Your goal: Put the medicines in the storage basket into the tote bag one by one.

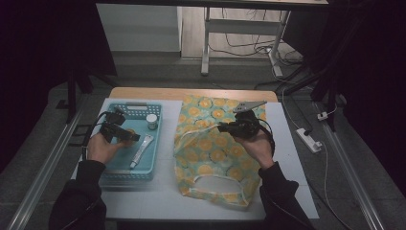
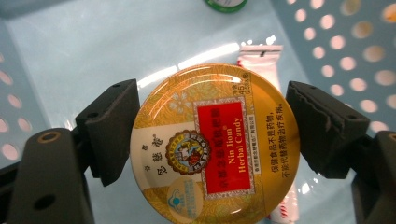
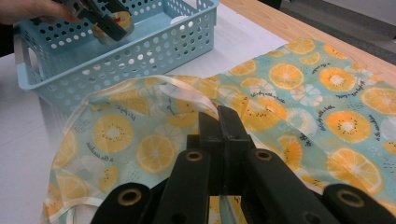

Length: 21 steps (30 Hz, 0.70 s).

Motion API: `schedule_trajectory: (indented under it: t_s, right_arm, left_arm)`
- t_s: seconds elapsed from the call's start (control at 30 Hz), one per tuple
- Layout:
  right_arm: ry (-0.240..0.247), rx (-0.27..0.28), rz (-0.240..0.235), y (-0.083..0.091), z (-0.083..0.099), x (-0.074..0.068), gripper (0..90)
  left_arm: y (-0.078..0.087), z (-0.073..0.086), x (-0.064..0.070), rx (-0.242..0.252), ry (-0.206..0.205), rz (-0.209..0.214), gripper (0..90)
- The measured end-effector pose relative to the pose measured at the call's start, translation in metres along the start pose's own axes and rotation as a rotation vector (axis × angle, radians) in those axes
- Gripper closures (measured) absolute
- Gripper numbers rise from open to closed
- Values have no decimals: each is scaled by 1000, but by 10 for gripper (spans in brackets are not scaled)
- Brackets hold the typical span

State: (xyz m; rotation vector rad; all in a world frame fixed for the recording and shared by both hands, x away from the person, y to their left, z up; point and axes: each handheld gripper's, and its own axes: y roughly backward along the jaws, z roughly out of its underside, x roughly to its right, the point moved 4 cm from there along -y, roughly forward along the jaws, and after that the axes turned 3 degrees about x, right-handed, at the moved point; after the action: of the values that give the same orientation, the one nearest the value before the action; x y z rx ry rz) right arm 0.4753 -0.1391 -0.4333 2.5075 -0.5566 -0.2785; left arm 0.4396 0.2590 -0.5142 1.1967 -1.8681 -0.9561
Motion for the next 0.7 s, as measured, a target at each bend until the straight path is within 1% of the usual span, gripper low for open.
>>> schedule_trajectory:
  t_s: [0.2, 0.43, 0.5, 0.7]
  right_arm:
    - [1, 4, 3, 0, 0, 0, 897]
    - [-1, 11, 7, 1, -1, 0, 897]
    - [0, 11, 7, 1, -1, 0, 897]
    - [0, 8, 10, 0, 0, 1, 897]
  left_arm:
    - [10, -3, 8, 24, -27, 13, 212]
    - [20, -6, 17, 50, -54, 43, 213]
    - [23, -6, 21, 54, -66, 46, 213]
    - [29, -9, 32, 73, -91, 73, 213]
